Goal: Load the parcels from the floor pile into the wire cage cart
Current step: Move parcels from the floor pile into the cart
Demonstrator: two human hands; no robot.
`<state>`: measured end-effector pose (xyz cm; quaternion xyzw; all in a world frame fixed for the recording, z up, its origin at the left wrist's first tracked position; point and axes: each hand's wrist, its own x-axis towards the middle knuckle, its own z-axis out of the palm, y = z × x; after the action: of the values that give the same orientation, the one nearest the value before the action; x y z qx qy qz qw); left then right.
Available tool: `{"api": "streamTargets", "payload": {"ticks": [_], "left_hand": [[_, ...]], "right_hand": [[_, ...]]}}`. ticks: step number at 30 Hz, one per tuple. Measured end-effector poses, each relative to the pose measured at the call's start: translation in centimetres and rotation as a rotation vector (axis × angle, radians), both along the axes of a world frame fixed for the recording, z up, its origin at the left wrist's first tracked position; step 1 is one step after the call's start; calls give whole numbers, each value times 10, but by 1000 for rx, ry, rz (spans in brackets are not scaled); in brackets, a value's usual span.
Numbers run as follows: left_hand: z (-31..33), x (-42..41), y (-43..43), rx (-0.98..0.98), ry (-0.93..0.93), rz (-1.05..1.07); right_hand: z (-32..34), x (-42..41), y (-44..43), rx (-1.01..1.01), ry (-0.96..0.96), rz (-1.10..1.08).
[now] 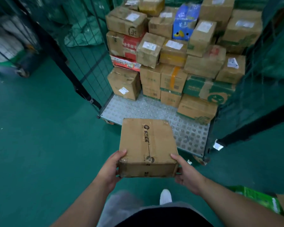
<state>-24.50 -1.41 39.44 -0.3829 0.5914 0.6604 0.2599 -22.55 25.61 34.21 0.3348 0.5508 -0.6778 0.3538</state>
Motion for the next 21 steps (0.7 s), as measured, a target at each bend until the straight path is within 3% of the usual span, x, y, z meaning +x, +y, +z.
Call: {"api": "streamTargets", "payload": {"ticks": [10, 16, 21], "left_hand": [[-35, -149, -68, 0, -33, 101], [-38, -272, -89, 51, -74, -7], [-27, -376, -58, 53, -59, -218]], "right_hand": [[-24, -157, -66, 26, -31, 59], [-18, -245, -85, 70, -61, -47], [-13, -291, -75, 26, -84, -286]]}}
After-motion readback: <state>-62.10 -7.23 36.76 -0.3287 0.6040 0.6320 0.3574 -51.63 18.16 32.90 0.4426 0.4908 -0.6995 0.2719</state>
